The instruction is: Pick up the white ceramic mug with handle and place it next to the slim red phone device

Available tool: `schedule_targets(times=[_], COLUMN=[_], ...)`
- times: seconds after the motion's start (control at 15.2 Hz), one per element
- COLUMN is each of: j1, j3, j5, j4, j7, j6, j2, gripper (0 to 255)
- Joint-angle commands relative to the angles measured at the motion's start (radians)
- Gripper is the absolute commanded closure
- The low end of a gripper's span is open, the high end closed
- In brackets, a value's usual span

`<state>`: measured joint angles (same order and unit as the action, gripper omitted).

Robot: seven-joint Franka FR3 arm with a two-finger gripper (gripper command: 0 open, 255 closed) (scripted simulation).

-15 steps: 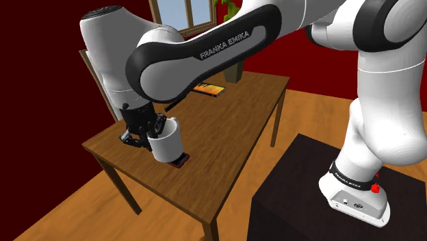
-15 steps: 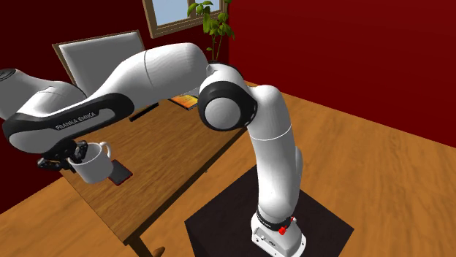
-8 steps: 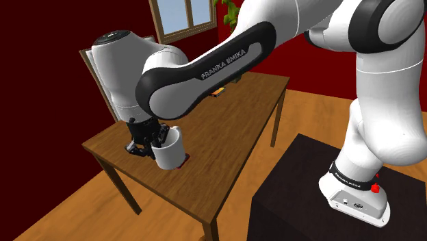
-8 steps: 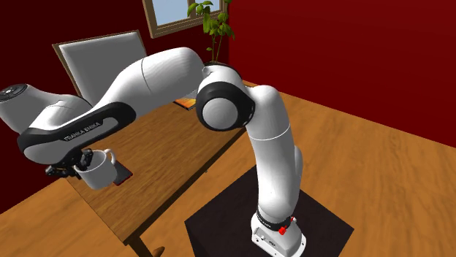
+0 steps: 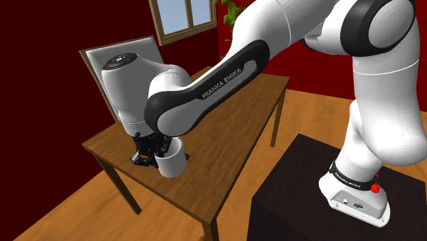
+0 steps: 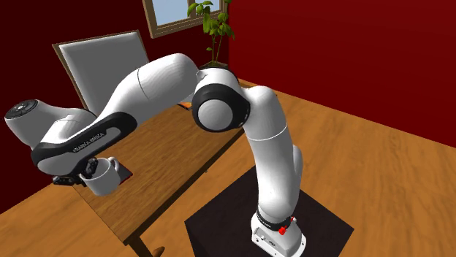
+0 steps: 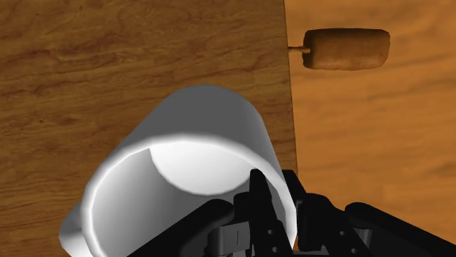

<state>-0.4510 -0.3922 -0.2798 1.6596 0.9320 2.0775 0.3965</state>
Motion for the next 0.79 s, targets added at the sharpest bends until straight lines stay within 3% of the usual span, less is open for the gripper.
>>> schedule_targets(times=[0.0,0.4,0.73], j1=[0.001,-0.003,-0.004], j3=[0.002,0.012,0.012], j5=[-0.005,-0.025,-0.025], j4=[0.019,0.054,0.054], j7=[0.005,0.022,0.022], j6=[0.025,0.088,0.088], j2=[0.005,0.037,0.037], gripper=[255,255,255])
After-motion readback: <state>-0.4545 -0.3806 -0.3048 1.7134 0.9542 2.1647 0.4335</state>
